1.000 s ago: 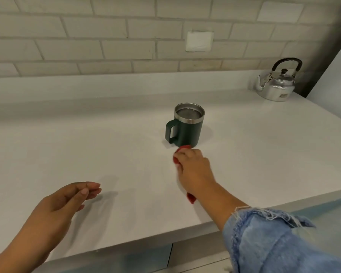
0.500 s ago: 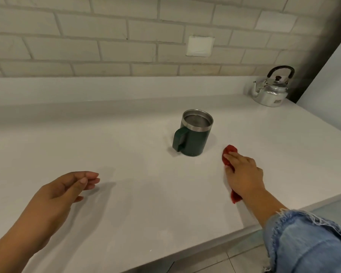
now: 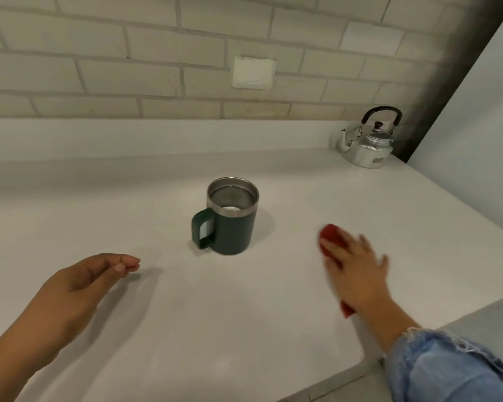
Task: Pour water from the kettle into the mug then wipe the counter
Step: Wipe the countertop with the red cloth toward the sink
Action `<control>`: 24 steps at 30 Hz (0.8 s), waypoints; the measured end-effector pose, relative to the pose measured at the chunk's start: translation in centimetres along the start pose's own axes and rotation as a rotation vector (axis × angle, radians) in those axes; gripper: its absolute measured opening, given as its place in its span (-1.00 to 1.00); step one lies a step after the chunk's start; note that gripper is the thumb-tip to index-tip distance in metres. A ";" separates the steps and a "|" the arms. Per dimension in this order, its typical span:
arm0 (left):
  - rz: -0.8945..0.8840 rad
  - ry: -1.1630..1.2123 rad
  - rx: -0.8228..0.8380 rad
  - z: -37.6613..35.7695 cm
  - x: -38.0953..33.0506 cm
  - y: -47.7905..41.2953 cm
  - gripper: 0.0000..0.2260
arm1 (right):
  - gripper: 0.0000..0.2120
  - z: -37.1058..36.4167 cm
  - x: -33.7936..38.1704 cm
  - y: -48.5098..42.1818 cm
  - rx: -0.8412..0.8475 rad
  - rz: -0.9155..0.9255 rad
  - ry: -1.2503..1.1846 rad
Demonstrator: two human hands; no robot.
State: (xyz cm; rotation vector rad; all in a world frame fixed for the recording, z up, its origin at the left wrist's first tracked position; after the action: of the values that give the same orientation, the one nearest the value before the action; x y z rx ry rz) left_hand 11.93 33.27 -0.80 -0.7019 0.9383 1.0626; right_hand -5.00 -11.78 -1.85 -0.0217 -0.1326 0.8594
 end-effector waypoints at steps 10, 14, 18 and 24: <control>0.104 -0.836 -0.161 -4.6 7.1 -3.2 -0.46 | -0.39 0.7 -12.2 -13.7 0.036 -0.150 -0.062; 0.207 -0.951 -0.168 -3.2 10.9 -3.1 -0.36 | -0.40 -1.7 7.5 -11.0 0.090 0.432 -0.101; 0.299 -0.859 -0.097 -1.6 16.8 -3.6 -0.33 | -0.51 -3.2 19.2 -6.4 0.201 0.843 -0.156; 0.411 -0.819 -0.018 0.2 20.9 -2.2 -0.31 | -0.60 -2.4 18.1 -17.2 0.134 0.771 -0.187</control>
State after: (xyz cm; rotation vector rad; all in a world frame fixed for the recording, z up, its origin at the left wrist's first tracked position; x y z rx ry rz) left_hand 18.02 41.18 -19.28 -0.0362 0.3534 1.5508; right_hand 19.93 -9.18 -1.02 0.1428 -0.2491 1.6400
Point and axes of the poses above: each hand's wrist, its own y-axis away from the middle knuckle, its own z-axis out of the back of the hand, x = y × z, the point moved 10 cm from there along -y, towards the middle knuckle, and after that the axes turned 3 degrees about -z, right-handed, at the moved point
